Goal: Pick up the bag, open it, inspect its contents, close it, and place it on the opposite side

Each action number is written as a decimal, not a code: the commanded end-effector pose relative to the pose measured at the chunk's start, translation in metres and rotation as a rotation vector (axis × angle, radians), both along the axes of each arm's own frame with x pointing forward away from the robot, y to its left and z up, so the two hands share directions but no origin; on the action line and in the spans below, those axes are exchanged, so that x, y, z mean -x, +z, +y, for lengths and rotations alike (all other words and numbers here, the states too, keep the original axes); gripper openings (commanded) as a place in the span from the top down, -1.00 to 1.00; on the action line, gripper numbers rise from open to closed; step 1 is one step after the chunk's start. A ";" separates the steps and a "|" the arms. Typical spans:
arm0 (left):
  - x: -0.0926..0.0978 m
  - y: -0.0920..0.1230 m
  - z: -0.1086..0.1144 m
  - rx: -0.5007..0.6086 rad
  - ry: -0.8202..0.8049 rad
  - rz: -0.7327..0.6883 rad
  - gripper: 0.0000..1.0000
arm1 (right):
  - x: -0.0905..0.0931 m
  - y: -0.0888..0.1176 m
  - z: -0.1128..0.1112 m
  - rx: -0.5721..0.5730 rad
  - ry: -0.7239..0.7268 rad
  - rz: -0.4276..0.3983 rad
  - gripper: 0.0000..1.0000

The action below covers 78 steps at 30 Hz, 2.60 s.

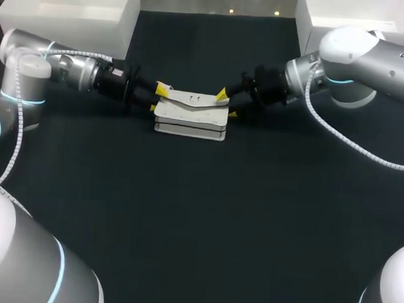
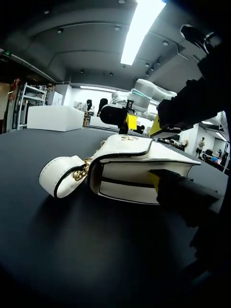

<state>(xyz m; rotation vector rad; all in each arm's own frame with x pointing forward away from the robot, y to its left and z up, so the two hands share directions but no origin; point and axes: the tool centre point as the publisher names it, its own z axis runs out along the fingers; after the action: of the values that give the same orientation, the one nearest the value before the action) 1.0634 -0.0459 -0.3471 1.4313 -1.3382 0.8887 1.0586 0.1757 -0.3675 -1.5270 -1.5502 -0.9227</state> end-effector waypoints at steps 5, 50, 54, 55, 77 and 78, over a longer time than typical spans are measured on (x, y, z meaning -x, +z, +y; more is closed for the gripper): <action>-0.005 -0.008 0.002 0.006 0.004 0.006 0.28 | -0.004 -0.004 0.003 -0.027 -0.021 0.008 0.19; 0.012 0.011 0.008 0.034 0.068 -0.123 -0.36 | -0.003 0.006 -0.013 -0.105 -0.256 0.013 -0.90; 0.019 0.020 0.010 0.040 0.071 -0.135 0.04 | 0.001 0.016 -0.016 -0.092 -0.260 -0.007 -1.00; 0.021 0.021 0.010 0.039 0.072 -0.135 0.12 | 0.002 0.017 -0.016 -0.087 -0.260 -0.011 -1.00; 0.036 -0.001 0.005 -0.058 0.054 -0.041 0.49 | -0.002 0.023 -0.047 0.033 -0.265 -0.006 -1.00; 0.036 -0.002 0.005 -0.062 0.054 -0.039 0.50 | -0.002 0.023 -0.048 0.038 -0.266 -0.005 -1.00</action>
<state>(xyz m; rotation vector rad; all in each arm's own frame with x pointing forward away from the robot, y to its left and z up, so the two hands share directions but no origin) 1.0290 -0.0398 -0.3502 1.5020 -1.3738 0.9182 1.0616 0.1298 -0.3472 -1.7795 -1.3913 -1.0599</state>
